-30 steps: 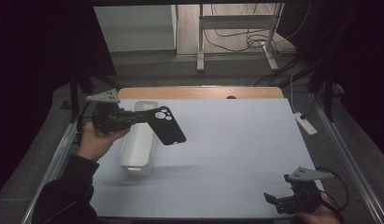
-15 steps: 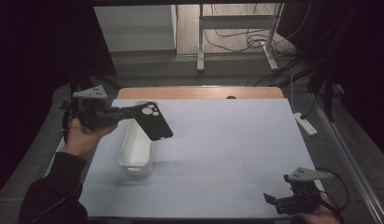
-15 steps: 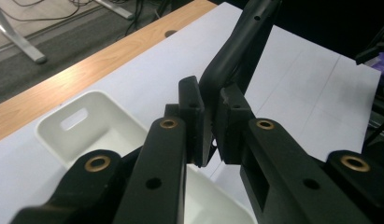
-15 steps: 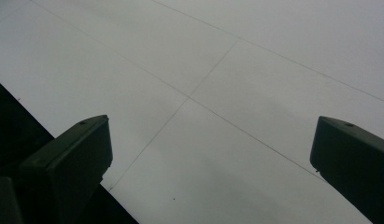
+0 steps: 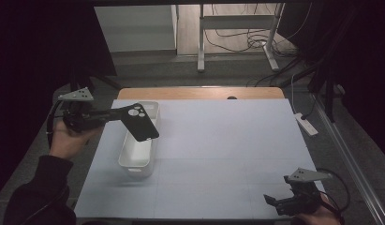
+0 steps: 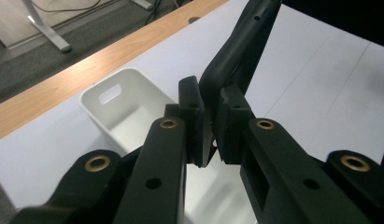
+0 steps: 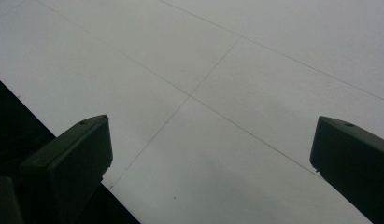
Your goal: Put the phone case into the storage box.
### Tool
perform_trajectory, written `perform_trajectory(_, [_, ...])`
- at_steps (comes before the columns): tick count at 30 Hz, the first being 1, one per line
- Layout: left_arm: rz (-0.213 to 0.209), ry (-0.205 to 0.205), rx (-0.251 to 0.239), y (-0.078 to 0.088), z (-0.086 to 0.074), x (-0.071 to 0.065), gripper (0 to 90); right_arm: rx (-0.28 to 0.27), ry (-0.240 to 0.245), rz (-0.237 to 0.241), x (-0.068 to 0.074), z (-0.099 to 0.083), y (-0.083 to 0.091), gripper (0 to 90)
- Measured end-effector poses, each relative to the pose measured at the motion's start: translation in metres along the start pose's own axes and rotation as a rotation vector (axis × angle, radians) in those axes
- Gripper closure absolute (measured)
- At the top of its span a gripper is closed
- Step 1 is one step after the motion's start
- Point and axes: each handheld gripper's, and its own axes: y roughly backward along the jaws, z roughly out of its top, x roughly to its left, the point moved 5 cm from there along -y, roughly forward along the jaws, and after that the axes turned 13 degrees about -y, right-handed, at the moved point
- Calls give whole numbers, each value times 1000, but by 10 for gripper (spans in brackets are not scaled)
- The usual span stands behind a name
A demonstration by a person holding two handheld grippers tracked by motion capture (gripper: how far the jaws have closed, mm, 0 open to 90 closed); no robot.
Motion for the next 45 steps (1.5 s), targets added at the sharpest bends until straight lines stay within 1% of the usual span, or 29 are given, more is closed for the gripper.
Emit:
perform_trajectory(6, [17,-1,14,3,-5,5,819,-4,-4,-2,0,0,1,0])
perform_trajectory(9, [24,-8,29,2,-9,9,819,-9,-6,-3,-1,0,1,0])
perform_trajectory(14, [31,-11,39,-1,-12,13,819,-14,-8,-2,-1,0,2,0])
perform_trajectory(17, [34,-12,40,-5,-15,16,818,-12,-8,-1,-1,0,1,0])
perform_trajectory(26, [51,-9,64,-16,-21,27,819,-11,-9,0,-1,0,1,0])
perform_trajectory(30, [52,4,71,-24,-23,32,819,-9,-8,1,-1,0,1,0])
perform_trajectory(45, [64,-6,83,-52,-20,53,819,5,-1,6,0,-1,0,0])
